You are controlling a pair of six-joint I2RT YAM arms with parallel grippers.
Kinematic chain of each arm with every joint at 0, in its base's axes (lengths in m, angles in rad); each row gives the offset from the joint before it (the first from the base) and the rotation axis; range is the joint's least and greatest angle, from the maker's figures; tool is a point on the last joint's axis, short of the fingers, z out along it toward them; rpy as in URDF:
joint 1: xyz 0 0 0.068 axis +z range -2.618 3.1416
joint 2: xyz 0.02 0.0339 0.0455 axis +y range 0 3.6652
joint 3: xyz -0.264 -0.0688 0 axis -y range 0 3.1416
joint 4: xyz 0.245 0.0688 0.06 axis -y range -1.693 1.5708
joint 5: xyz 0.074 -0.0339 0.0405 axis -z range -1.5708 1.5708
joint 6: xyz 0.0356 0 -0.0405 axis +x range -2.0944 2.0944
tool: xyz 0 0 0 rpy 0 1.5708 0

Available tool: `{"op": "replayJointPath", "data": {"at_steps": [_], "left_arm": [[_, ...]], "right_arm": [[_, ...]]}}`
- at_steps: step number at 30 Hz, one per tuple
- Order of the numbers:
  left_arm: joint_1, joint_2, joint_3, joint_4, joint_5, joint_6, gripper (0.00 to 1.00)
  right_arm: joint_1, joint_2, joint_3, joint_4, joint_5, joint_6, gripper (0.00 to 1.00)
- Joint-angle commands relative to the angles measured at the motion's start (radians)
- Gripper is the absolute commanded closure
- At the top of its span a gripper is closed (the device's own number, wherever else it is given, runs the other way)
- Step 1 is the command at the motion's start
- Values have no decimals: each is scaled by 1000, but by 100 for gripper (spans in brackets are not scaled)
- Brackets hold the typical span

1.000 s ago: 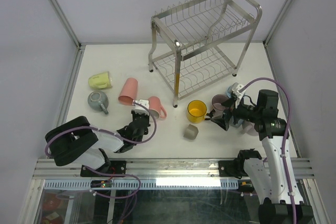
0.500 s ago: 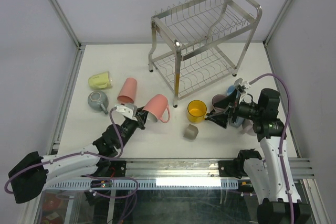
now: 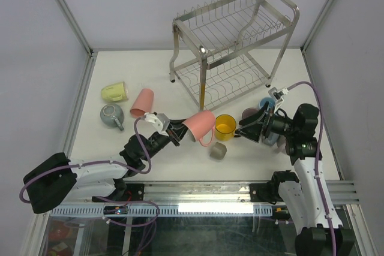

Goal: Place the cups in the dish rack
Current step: Pick up the cup at the center of the board.

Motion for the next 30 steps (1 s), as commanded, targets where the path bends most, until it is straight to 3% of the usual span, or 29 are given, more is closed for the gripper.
{"op": "replayJointPath", "data": {"at_steps": [1,12,27,28,29,30], "left_arm": [[-4,52,101,399,94,-39,100],[-9,257,239,564,135,-63,100],[-31,391,337,607,174,-80,100],[-35,401,340,612,175,-81,100],[-36,408,344,616,179,-80,100],[-36,422,348,619,181,-80,100]], "right_arm": [[19,-37,-25,80,30,121,7],[104,-36,-121,388,45,149,8],[197,5,-147,665,45,149,8],[199,9,-141,675,148,526,20],[203,12,-136,685,209,691,22],[206,17,-127,686,213,712,23]]}}
